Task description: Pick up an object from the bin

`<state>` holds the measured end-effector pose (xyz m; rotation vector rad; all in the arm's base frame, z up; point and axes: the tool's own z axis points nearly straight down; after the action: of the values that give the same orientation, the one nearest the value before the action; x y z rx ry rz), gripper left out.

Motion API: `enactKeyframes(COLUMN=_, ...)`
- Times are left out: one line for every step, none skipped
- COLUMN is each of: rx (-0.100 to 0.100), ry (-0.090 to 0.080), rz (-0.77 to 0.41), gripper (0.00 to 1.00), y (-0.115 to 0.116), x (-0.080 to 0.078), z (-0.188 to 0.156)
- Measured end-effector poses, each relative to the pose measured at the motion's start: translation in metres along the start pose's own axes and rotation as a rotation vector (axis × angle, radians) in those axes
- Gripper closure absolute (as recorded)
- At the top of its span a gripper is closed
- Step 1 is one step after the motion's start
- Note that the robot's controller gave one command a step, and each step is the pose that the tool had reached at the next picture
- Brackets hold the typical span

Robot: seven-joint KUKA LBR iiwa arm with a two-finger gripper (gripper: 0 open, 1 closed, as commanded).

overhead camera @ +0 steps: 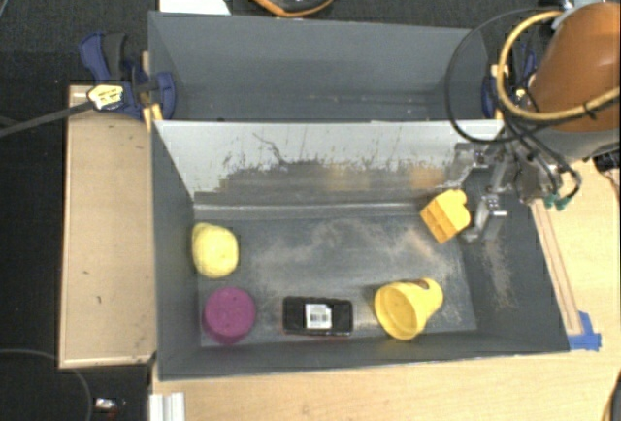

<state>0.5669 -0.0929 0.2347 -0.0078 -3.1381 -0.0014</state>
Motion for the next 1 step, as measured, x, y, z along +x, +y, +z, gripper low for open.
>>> enactKeyframes(rx=0.001, ry=-0.008, rz=-0.004, gripper=0.0, y=0.0006, x=-0.0011, z=-0.0049)
